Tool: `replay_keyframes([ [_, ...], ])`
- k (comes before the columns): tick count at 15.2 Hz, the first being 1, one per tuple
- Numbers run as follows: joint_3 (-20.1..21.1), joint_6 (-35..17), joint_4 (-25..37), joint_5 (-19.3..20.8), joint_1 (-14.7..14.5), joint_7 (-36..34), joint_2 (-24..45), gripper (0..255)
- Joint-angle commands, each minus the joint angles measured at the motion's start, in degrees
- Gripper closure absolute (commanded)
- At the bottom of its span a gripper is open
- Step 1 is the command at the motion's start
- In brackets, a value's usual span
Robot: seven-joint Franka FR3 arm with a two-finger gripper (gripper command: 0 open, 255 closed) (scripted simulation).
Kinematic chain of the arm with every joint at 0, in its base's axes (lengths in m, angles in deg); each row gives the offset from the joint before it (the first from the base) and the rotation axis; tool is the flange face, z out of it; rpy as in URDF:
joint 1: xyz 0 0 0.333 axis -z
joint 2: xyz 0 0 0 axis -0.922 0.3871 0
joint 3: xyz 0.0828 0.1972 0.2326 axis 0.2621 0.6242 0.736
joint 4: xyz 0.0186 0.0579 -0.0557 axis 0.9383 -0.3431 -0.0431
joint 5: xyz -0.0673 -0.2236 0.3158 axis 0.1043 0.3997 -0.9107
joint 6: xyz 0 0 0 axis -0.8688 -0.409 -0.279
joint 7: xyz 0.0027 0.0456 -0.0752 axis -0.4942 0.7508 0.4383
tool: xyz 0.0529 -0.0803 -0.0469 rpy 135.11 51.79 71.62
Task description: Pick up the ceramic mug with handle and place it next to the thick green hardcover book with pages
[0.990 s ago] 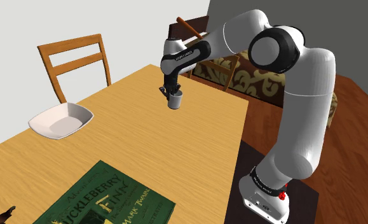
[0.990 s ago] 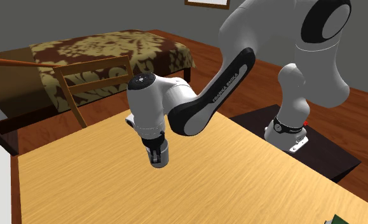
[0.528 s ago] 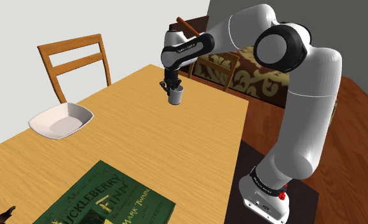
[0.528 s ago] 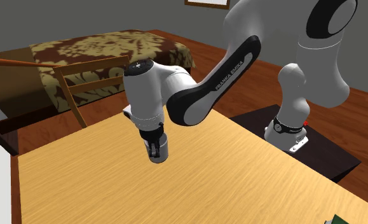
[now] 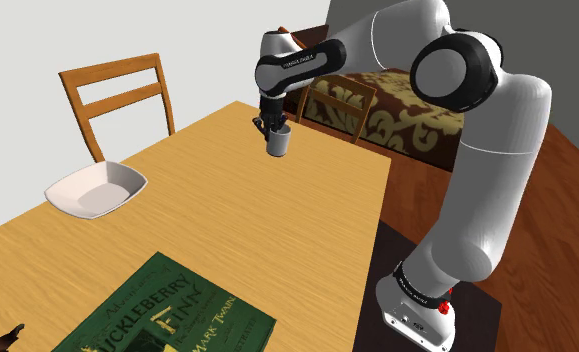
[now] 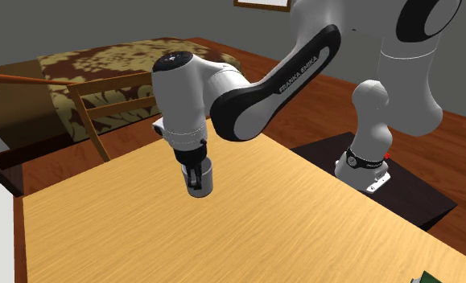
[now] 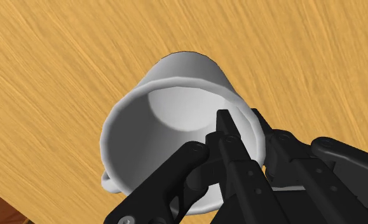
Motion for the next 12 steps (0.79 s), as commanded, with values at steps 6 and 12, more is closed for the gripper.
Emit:
replay_keyframes([
  [6, 0.0, 4.9, 3.2, -0.1, 0.0, 0.3, -1.7, 255],
  [12, 0.0, 9.1, 6.1, -0.1, 0.0, 0.5, -2.9, 255],
])
